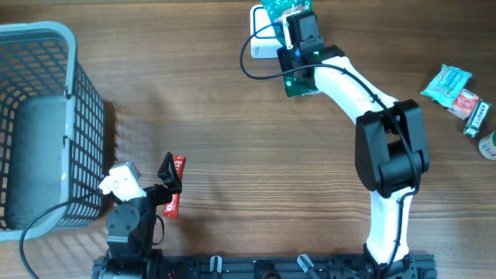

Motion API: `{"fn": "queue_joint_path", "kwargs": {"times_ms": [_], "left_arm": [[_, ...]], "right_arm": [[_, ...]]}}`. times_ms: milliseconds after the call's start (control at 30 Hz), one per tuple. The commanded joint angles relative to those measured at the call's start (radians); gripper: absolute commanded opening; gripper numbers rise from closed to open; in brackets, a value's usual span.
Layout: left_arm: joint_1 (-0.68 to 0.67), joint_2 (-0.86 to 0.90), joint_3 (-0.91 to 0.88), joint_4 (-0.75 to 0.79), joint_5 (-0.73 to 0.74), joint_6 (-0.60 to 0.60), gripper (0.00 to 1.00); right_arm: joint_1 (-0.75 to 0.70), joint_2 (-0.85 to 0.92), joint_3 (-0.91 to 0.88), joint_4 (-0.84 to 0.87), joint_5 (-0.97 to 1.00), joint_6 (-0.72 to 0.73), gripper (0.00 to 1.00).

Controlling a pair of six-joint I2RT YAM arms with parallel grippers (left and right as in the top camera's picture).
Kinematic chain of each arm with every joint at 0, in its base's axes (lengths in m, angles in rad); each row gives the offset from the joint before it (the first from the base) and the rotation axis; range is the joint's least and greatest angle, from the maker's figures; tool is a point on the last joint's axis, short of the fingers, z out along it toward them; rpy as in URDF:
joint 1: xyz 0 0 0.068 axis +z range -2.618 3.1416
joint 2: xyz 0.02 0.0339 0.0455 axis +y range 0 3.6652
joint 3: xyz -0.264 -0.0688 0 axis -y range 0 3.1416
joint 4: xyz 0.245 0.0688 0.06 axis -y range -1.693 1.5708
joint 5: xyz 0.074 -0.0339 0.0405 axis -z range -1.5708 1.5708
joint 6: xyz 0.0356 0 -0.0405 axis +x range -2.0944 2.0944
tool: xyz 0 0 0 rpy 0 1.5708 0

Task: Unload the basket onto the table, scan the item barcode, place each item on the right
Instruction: 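Carry the sponge pack to the right edge and release it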

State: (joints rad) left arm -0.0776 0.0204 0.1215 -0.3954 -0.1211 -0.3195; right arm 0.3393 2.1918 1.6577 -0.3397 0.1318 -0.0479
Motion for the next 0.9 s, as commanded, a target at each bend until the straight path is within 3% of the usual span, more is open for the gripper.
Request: {"fn": "queue_joint_path", "kwargs": {"times_ms": [0,233,367,467,567,733,867], "left_arm": [[-0.004,-0.004,-0.004,0.006,0.009,0.002,1.0],[-0.004,-0.004,-0.004,0.006,0.009,0.002,1.0],[-0.004,-0.004,-0.004,0.006,0.009,0.002,1.0],[-0.004,-0.004,-0.004,0.006,0.009,0.002,1.0],[-0.004,-0.004,-0.004,0.006,0.009,0.002,1.0],[-0.004,-0.004,-0.004,0.006,0.009,0.002,1.0],[-0.004,-0.004,-0.004,0.006,0.009,0.002,1.0]], "right_arm": [[0.018,0.0,0.032,-0.009,-0.134,0.024,0.05],[0.021,0.002,0.094,-0.103,-0.061,0.051,0.05],[0.02,0.002,0.264,-0.431,0.011,0.055,0.05],[-0.021,-0.011,0.406,-0.7,0.011,0.153,0.05],[-0.114,-0.027,0.422,-0.818,0.011,0.225,0.04],[-0.387,-0.023,0.414,-0.877,-0.011,0.374,0.04],[-0.547,-0.022,0.354,-0.76,-0.043,0.362,0.04]]}}
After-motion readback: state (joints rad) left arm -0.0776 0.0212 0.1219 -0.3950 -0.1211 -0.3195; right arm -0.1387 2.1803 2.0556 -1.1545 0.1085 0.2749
